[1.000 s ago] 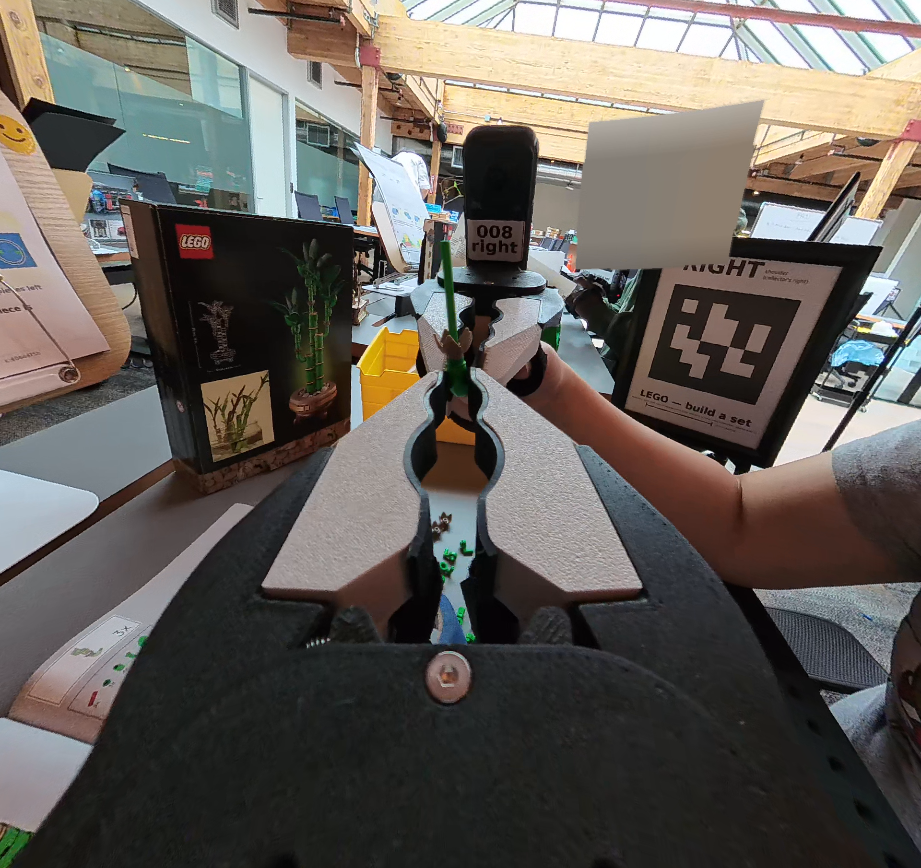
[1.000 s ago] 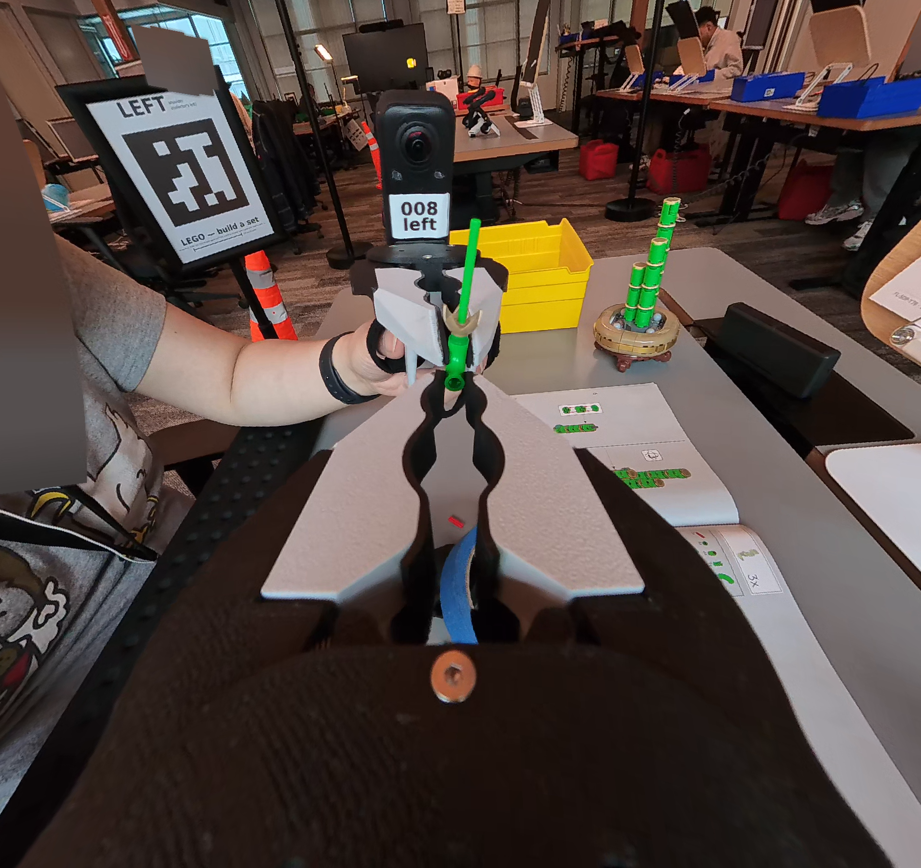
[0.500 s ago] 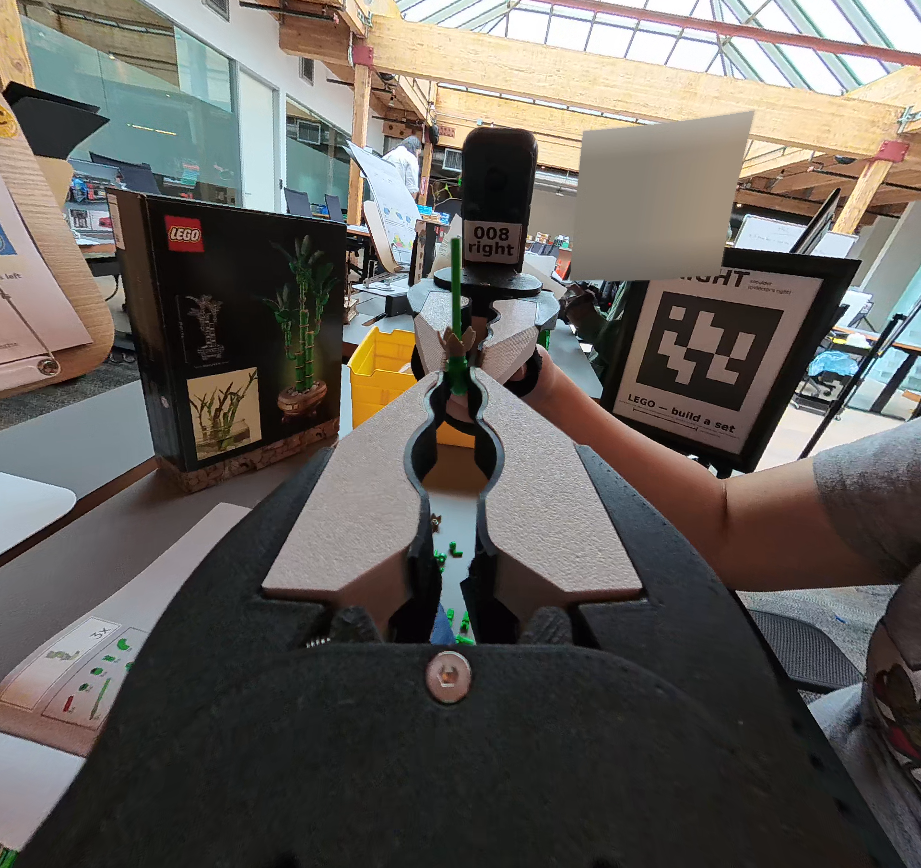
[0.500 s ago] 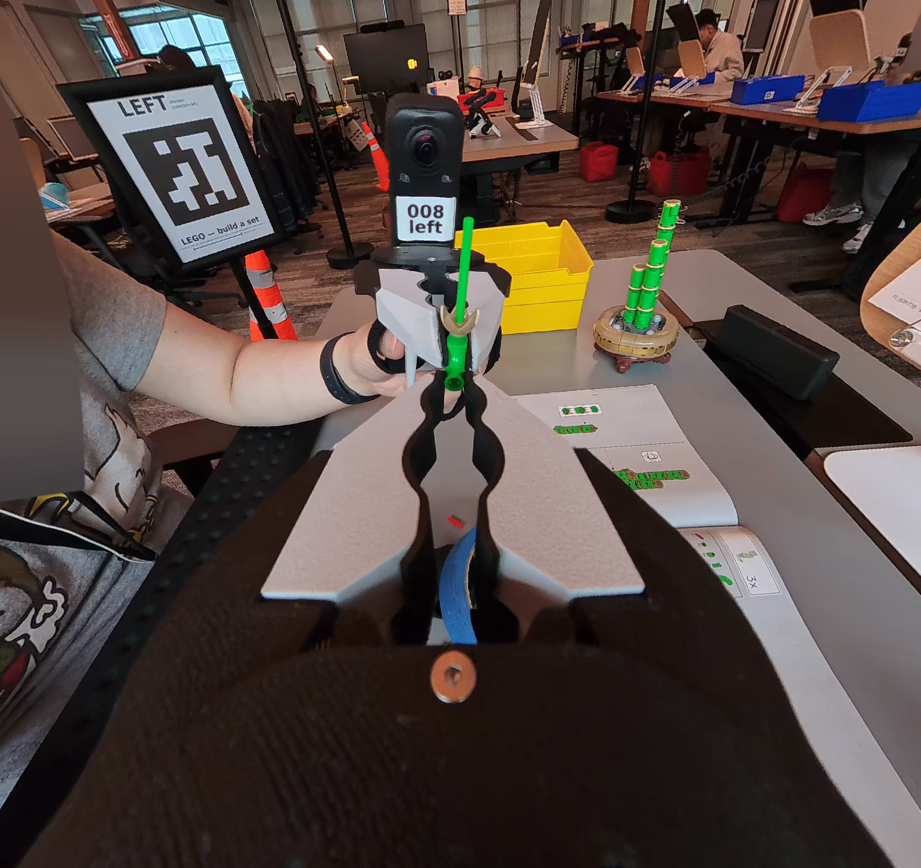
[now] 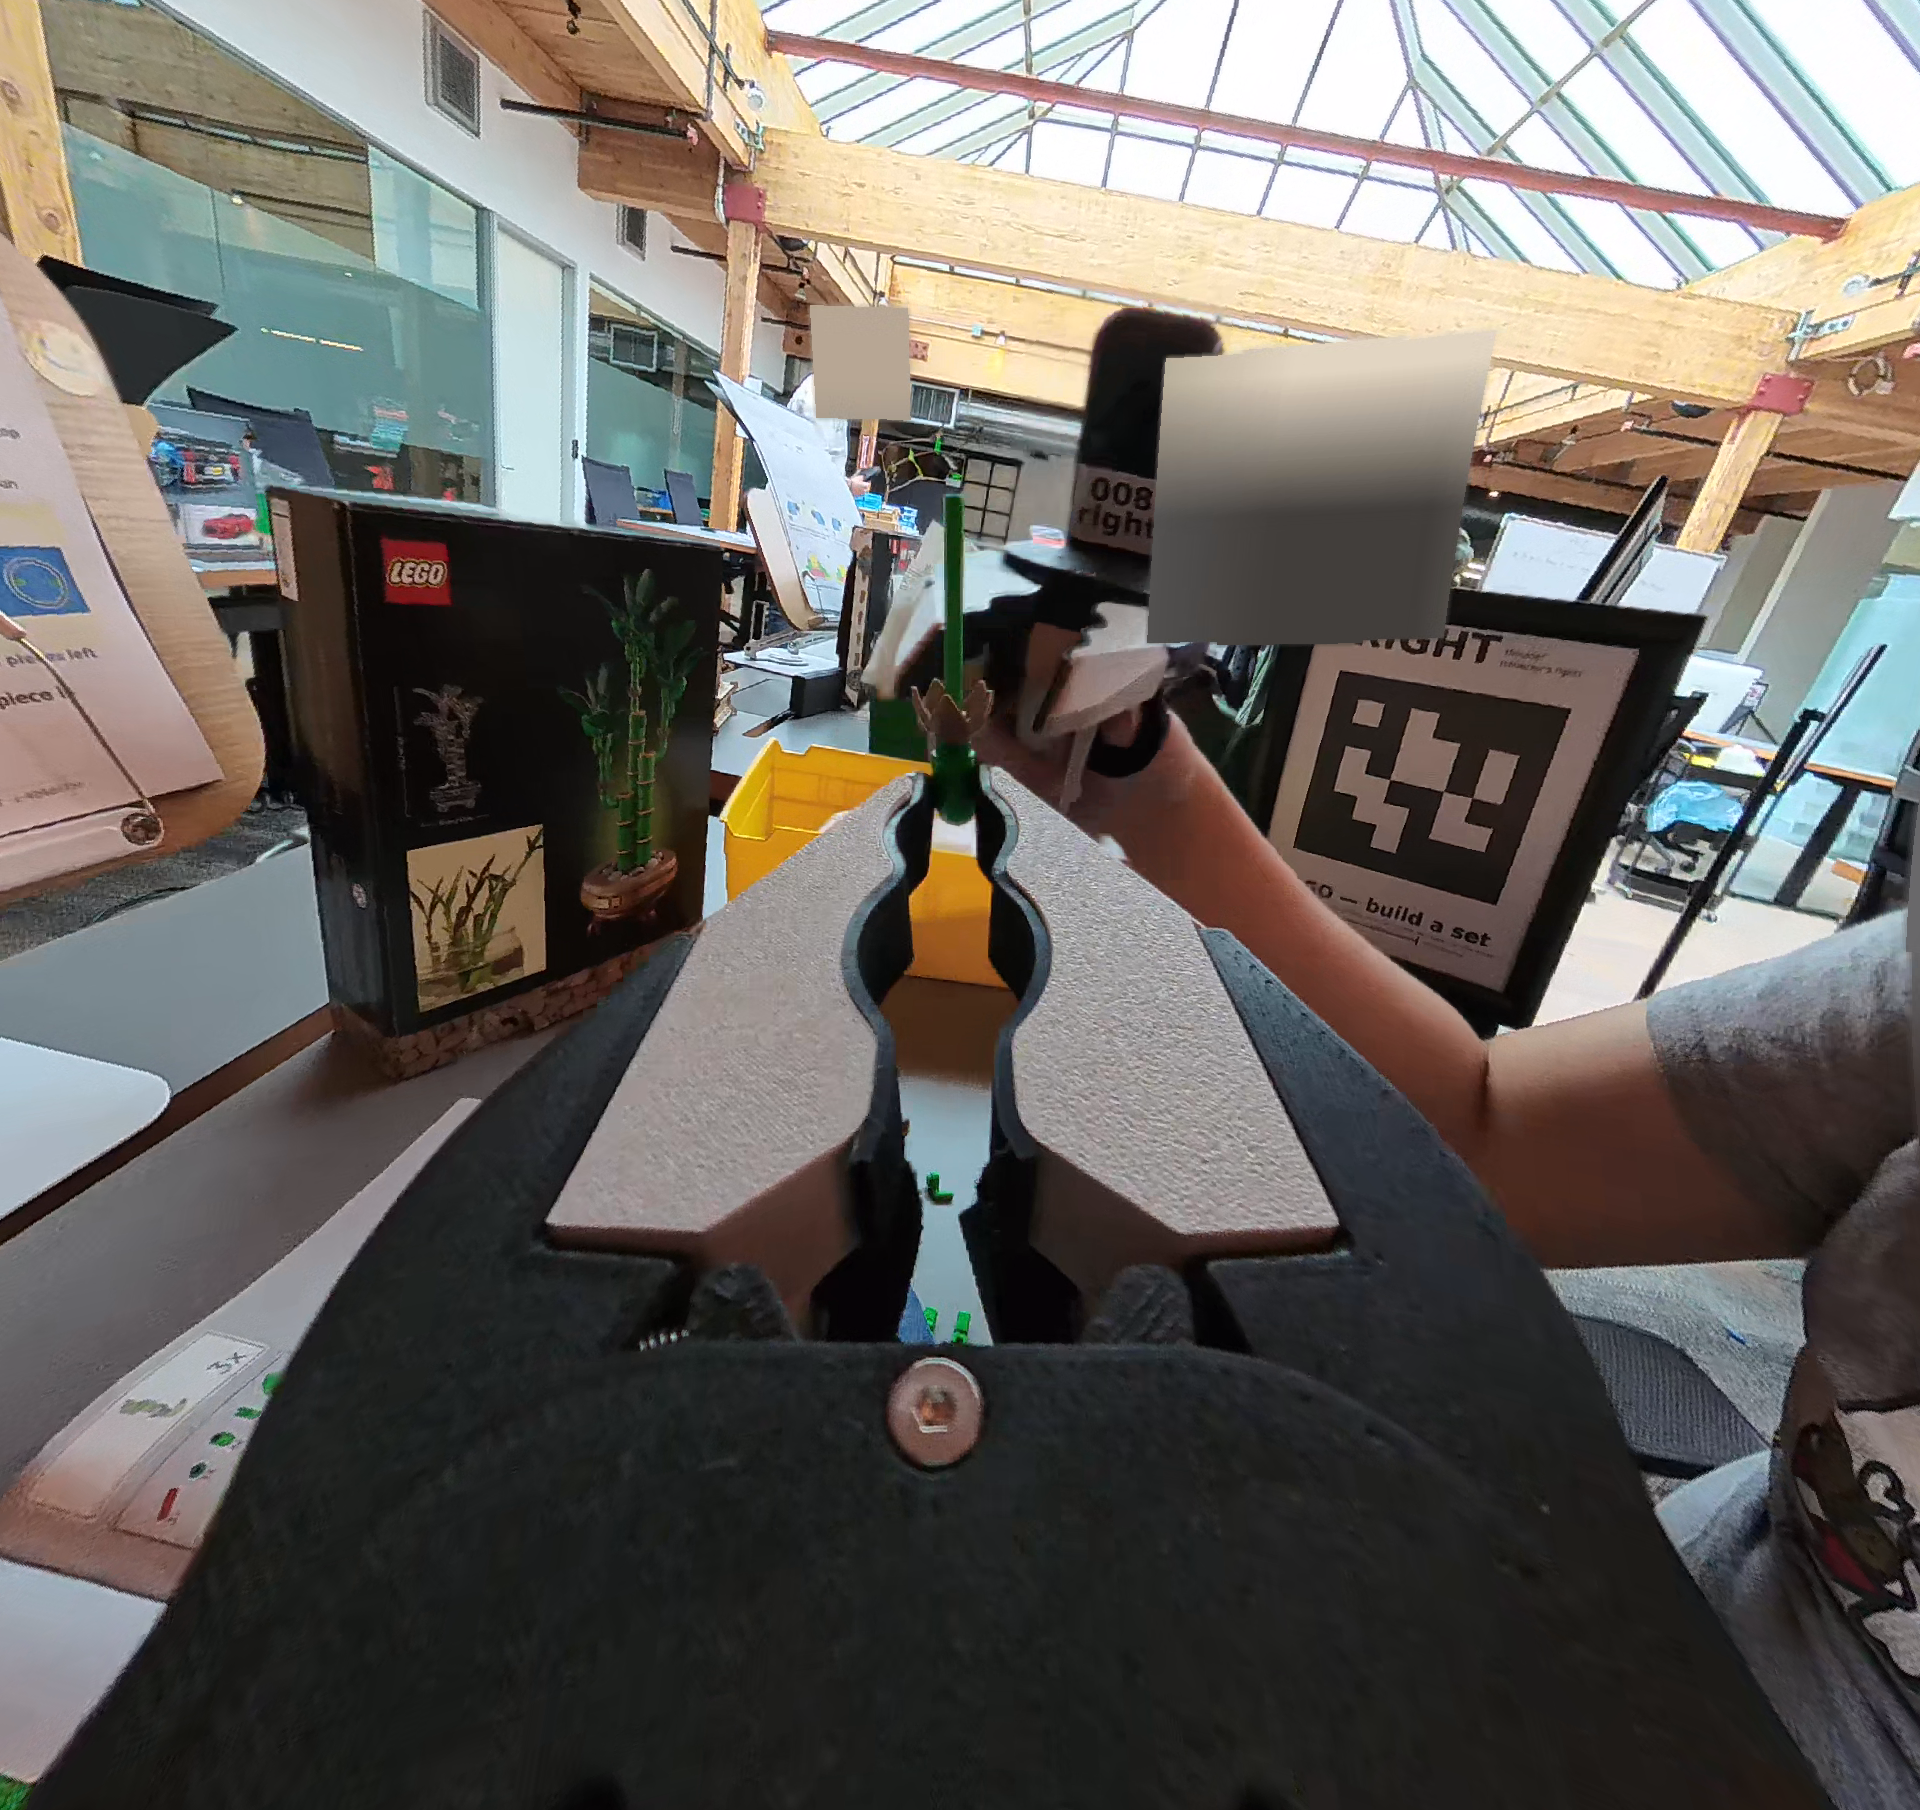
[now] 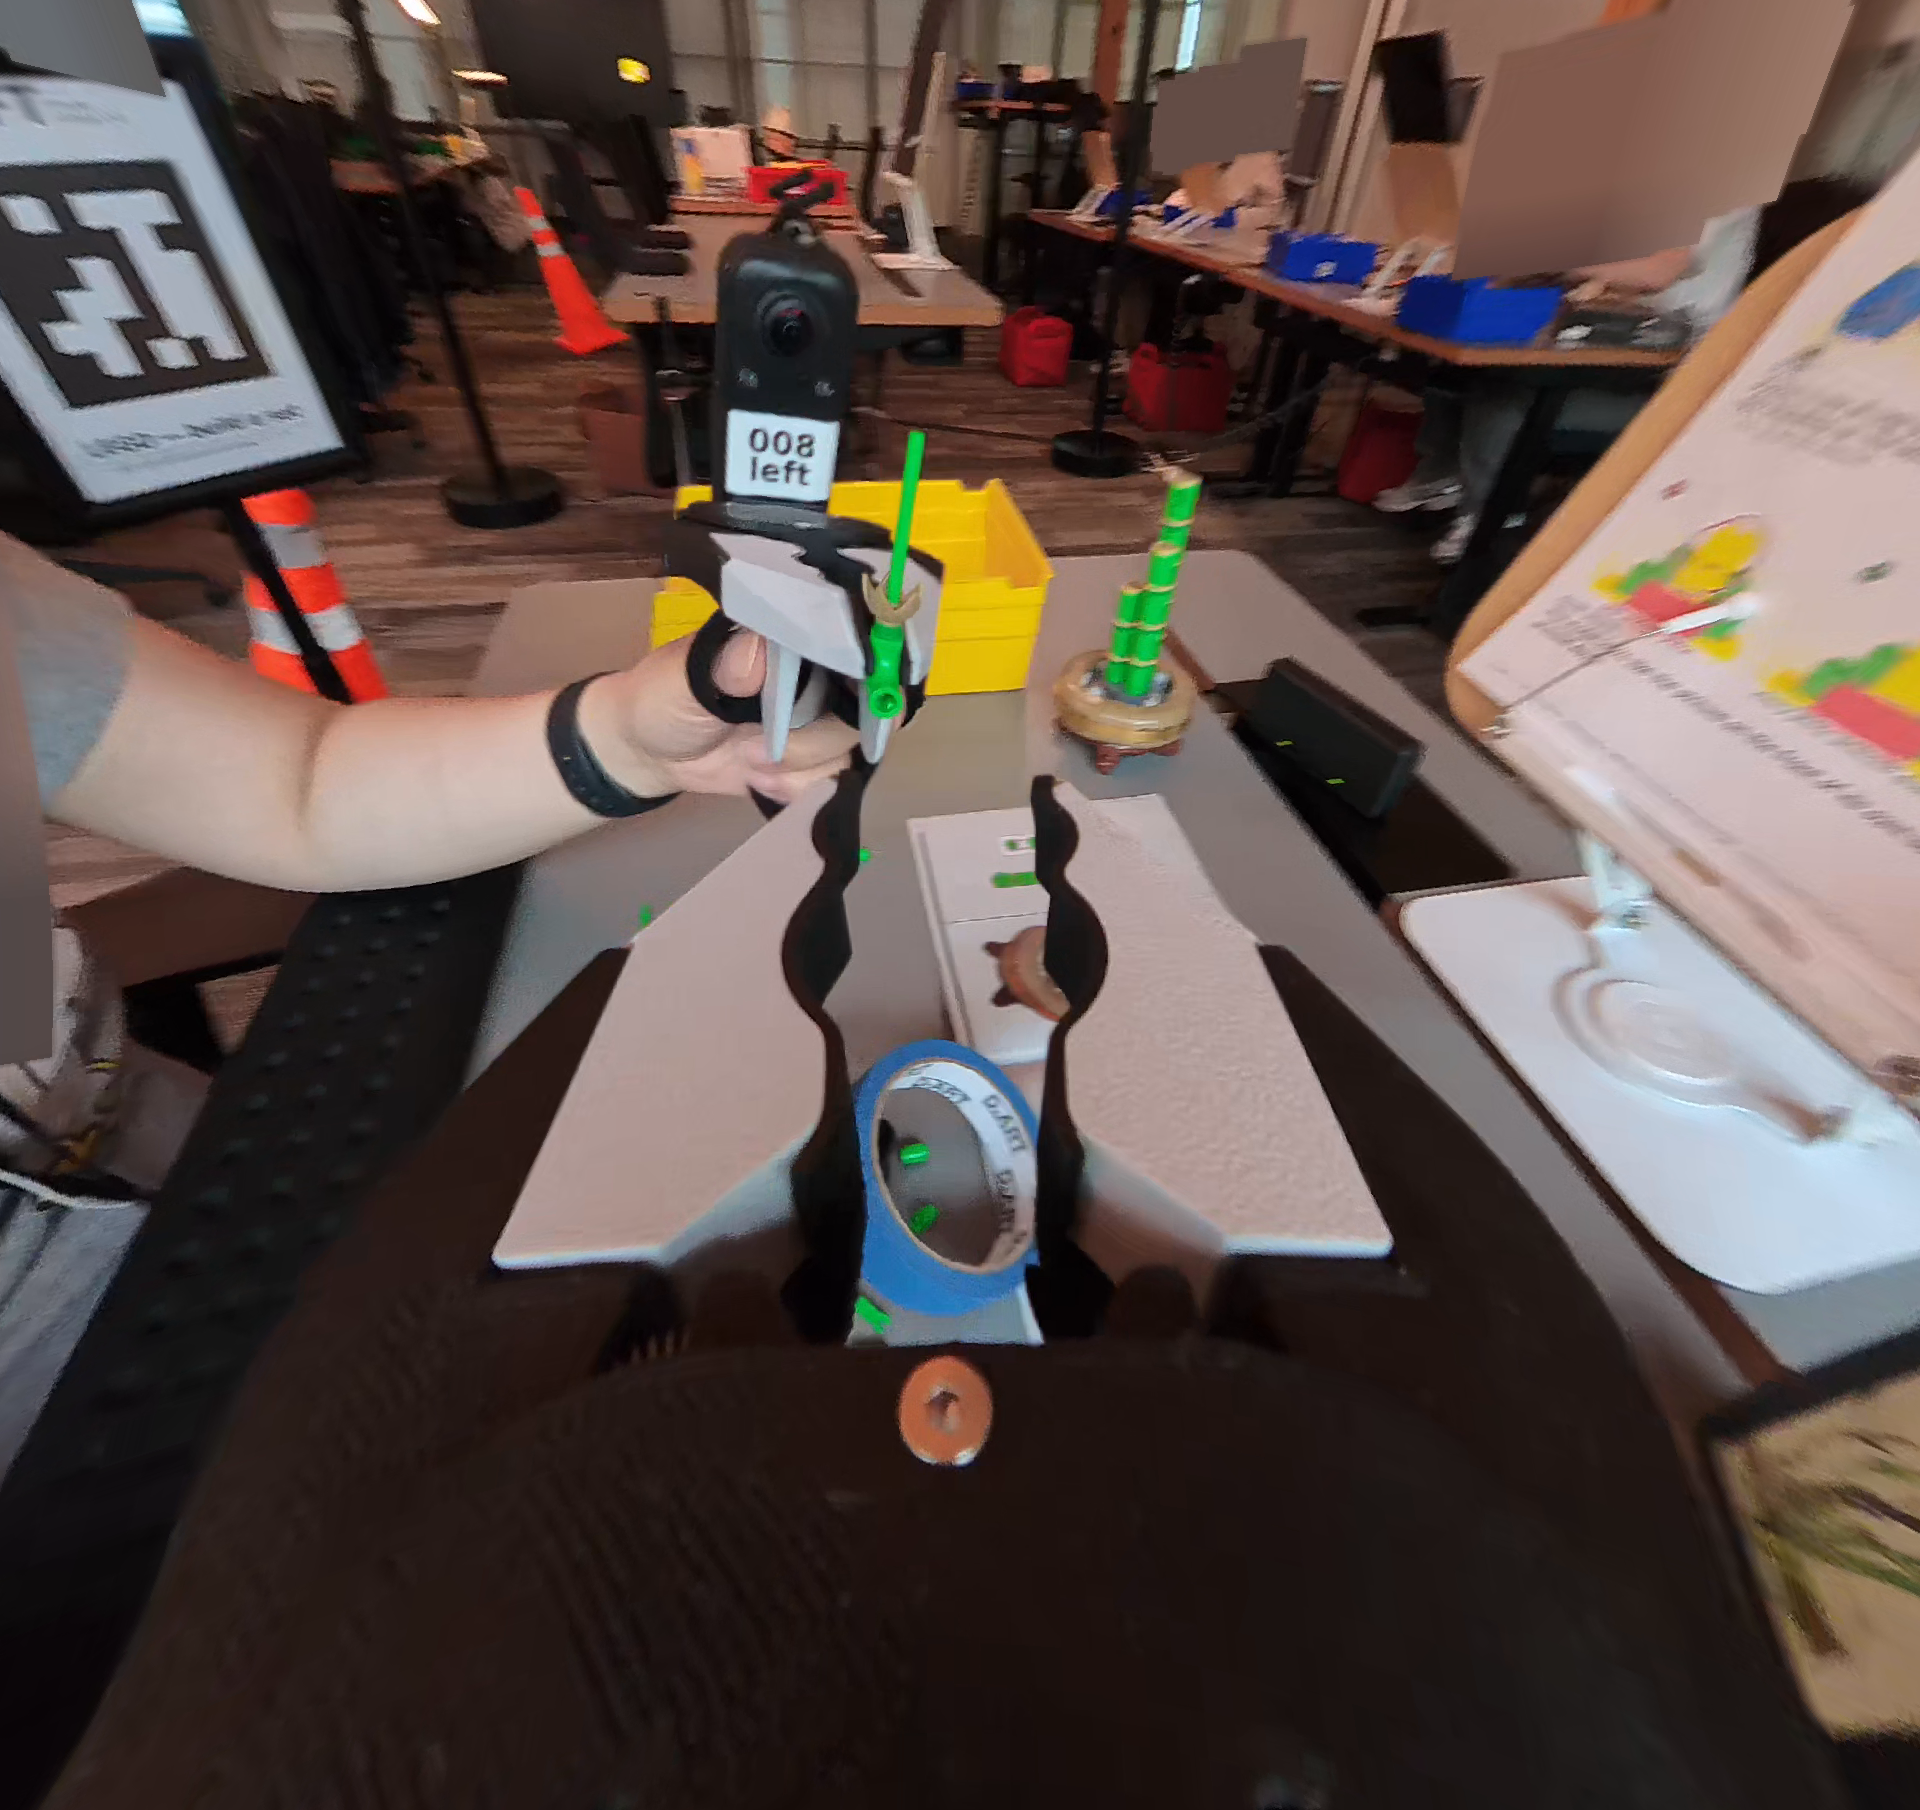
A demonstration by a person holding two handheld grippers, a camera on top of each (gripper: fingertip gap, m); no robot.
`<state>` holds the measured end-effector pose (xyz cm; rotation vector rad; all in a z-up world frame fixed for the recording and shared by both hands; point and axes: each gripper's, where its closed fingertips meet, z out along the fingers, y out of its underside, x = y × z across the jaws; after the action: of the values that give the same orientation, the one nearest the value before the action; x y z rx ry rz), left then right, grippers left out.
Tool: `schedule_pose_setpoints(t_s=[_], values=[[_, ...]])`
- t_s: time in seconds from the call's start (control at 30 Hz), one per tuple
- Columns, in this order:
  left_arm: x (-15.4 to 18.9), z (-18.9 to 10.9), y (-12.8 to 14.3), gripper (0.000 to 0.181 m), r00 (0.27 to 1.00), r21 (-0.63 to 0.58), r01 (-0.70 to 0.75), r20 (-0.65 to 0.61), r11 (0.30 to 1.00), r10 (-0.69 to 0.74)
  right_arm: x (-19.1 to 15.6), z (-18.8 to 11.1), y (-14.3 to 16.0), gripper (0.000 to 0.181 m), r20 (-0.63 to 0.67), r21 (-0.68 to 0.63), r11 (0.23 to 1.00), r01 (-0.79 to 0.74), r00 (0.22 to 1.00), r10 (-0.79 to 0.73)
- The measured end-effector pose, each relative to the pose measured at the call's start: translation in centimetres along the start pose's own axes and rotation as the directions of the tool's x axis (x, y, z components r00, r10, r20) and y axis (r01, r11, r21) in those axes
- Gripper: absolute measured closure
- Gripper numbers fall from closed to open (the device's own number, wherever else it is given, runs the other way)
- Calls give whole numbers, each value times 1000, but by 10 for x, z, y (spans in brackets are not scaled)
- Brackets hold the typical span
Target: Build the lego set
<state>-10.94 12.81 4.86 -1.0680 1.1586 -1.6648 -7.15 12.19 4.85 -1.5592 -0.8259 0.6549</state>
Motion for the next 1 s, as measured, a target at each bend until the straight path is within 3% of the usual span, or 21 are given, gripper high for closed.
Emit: schedule_pose_setpoints(t_s=[0.13,0.27,0.43,0.63,0.73,0.83,0.93,1.0], values=[[1,-5,-8,176,1000,0,-13,3,1000,13,-14,-35,-39,144,-191,-21,992,125,973,-126],[2,-8,-13,176,1000,-1,-18,3,1000,18,-40,-63,-79,147,-396,-60,945,321,861,-318],[2,-10,-14,176,1000,-13,-15,-1,1000,15,-59,-75,-91,147,-474,-109,934,341,808,-350],[4,-11,-19,176,1000,-11,-18,-9,1000,17,-63,-98,-54,147,-547,-195,947,256,773,-322],[4,-11,-18,176,1000,-14,-4,-13,1000,4,-59,-109,-54,147,-584,-164,944,286,743,-326],[6,-10,-17,176,1000,-20,0,-19,1000,0,-54,-106,-47,147,-550,-131,962,239,790,-271],[6,-10,-17,176,1000,-28,-6,-13,1000,6,-40,-113,-17,147,-583,-248,960,127,772,-252],[5,-12,-19,176,1000,-26,-4,-9,1000,4,-35,-120,25,147,-592,-353,935,-19,779,-207]])
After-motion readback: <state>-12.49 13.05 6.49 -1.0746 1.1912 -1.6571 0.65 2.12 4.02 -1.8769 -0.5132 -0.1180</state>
